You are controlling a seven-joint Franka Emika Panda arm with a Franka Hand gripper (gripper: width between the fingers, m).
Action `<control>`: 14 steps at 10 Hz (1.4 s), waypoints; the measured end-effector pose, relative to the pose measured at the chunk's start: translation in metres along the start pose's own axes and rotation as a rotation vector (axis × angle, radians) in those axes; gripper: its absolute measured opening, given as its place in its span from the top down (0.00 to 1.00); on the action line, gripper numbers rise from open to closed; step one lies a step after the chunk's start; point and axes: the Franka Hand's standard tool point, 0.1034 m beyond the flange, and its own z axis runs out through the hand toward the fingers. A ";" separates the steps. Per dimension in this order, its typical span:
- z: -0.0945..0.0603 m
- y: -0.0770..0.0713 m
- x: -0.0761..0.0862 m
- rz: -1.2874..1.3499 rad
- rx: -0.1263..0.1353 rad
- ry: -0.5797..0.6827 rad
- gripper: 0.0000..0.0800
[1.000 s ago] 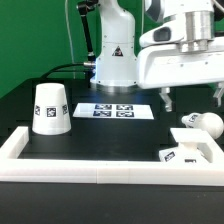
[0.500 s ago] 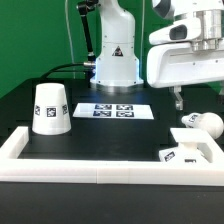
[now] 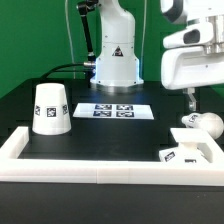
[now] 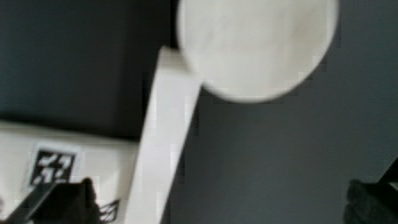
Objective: Assemble lamp
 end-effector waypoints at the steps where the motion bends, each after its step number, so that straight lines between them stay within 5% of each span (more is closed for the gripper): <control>1: 0.002 -0.006 -0.006 -0.033 0.003 0.003 0.13; 6: 0.005 -0.007 -0.011 -0.148 0.008 -0.031 0.13; 14: 0.010 -0.008 -0.026 -0.101 0.032 -0.579 0.13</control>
Offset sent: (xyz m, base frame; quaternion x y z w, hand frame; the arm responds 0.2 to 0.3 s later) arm 0.0000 0.0000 0.0000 0.0000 -0.0650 0.0000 0.9979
